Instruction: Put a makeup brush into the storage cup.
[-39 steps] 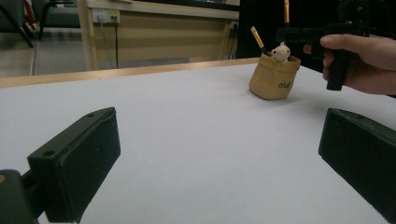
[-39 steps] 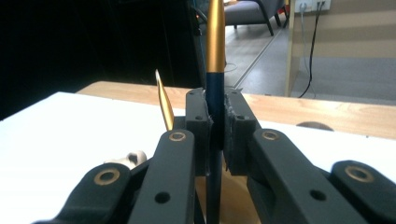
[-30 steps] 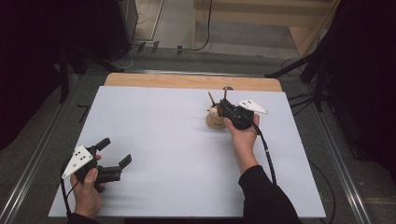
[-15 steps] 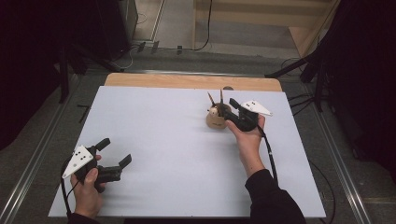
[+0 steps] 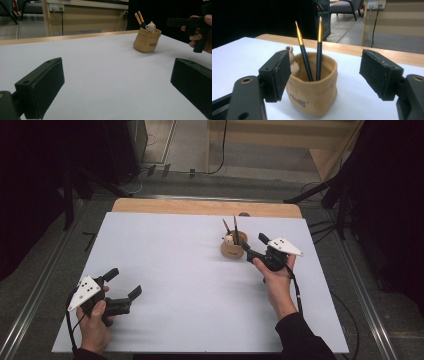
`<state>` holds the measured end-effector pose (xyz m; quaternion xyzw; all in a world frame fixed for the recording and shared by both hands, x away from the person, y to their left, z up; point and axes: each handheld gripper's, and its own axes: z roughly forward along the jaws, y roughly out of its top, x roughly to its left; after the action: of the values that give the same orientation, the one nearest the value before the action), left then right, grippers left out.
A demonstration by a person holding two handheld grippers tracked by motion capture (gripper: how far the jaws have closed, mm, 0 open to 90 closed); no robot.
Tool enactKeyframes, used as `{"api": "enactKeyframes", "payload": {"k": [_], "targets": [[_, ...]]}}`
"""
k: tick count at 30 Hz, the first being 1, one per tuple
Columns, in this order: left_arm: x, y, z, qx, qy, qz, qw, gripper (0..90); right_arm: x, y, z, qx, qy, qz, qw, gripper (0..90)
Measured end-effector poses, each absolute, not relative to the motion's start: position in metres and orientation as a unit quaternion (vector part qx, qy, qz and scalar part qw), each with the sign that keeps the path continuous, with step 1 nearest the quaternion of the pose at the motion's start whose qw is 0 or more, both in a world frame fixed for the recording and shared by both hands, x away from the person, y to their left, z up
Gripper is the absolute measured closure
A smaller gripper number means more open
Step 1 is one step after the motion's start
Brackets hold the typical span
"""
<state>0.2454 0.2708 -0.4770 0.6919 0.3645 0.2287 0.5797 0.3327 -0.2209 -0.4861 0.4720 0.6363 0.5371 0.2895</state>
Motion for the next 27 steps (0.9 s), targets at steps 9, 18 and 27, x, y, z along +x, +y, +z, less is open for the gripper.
{"api": "enactKeyframes", "payload": {"k": [9,18,27], "targets": [[0.246,0.270,-0.478,0.693,0.364,0.228,0.580,0.0,0.314,-0.231,-0.490,0.443,0.653,0.542,0.288,15.1],[0.246,0.270,-0.478,0.693,0.364,0.228,0.580,0.0,0.299,-0.242,-0.490,0.436,0.654,0.540,0.299,6.5],[0.245,0.269,-0.478,0.693,0.363,0.228,0.579,0.0,0.283,-0.252,-0.495,0.436,0.657,0.533,0.306,0.0]]}}
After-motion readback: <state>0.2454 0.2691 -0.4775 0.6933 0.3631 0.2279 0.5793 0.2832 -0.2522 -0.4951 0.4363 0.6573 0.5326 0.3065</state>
